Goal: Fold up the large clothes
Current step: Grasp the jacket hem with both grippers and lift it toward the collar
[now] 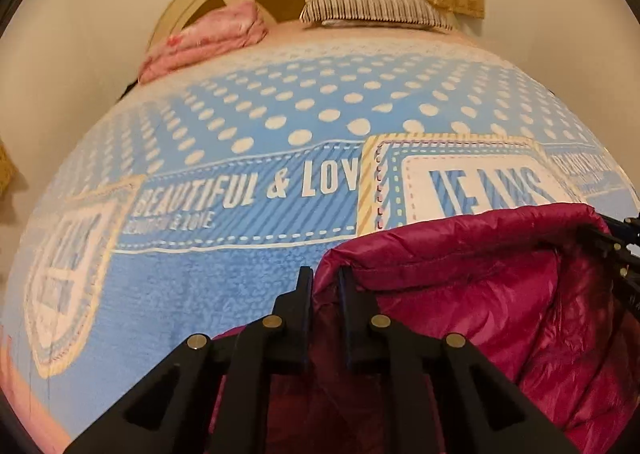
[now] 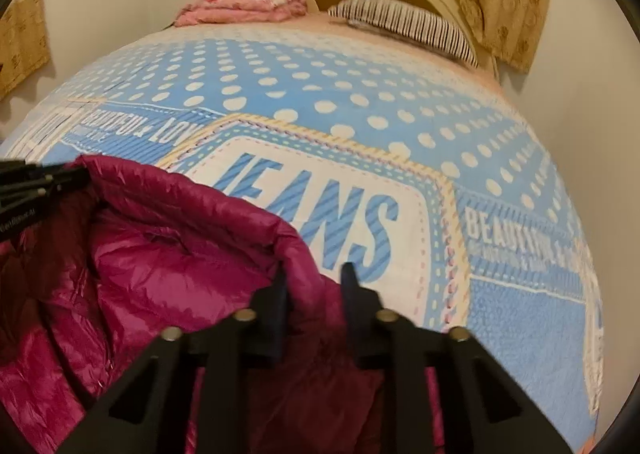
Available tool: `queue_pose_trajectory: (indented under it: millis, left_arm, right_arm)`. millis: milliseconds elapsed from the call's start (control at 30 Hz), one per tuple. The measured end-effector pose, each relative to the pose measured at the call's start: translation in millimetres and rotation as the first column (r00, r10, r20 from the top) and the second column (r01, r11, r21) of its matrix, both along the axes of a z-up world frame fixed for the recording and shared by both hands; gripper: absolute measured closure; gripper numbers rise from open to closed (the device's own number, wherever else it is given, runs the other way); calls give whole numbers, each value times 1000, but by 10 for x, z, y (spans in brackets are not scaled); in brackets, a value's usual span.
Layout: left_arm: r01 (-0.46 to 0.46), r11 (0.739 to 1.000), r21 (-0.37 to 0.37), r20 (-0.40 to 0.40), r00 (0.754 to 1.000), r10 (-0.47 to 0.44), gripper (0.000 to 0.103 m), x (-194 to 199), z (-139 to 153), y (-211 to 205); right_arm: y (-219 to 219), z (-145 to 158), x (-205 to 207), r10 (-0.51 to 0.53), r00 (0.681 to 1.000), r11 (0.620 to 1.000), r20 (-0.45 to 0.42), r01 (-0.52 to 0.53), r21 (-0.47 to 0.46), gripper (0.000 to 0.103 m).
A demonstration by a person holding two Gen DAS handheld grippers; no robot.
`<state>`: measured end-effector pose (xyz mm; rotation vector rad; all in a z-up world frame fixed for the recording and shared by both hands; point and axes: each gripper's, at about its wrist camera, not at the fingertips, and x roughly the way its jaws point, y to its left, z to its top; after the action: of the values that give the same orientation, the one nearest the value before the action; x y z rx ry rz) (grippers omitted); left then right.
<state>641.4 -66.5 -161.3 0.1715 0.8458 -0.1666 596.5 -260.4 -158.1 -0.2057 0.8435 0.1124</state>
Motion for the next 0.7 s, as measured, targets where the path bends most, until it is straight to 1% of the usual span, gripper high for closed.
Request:
queue_pose_trajectory:
  millis: [100, 267, 367, 467, 500, 567, 633, 700]
  left_arm:
    - [15, 1000, -25, 16, 1000, -14, 93, -150, 39, 63]
    - [43, 999, 4, 18, 999, -43, 94, -412, -45, 65]
    - [53, 998, 41, 16, 998, -54, 95, -542, -182, 35]
    - [54, 995, 80, 2, 998, -55, 95, -573, -363, 15]
    - [57, 993, 102, 8, 998, -58, 95, -583, -416, -7]
    - [57, 992, 111, 24, 998, -60, 94, -617, -437, -19]
    - [52, 993, 102, 34, 998, -56, 94, -662, -407, -2]
    - [52, 997, 61, 30, 998, -54, 93, -701, -340, 57]
  right_arm:
    - [-47, 29, -198, 5, 999, 1000, 36, -5, -11, 85]
    - [-36, -36, -339, 11, 999, 999, 39, -9, -32, 89]
    - [-49, -120, -405, 4, 1000, 999, 21, -4, -34, 91]
    - [-63, -225, -458, 2, 1000, 999, 2, -2, -39, 92]
    - [-61, -272, -463, 0, 1000, 999, -4, 0, -46, 92]
    - [-51, -327, -484, -3, 1000, 999, -11, 2, -51, 92]
    - [-44, -360, -507, -4, 1000, 998, -9, 3, -64, 92]
    - [-49, -395, -508, -4, 1000, 997, -11, 3, -72, 92]
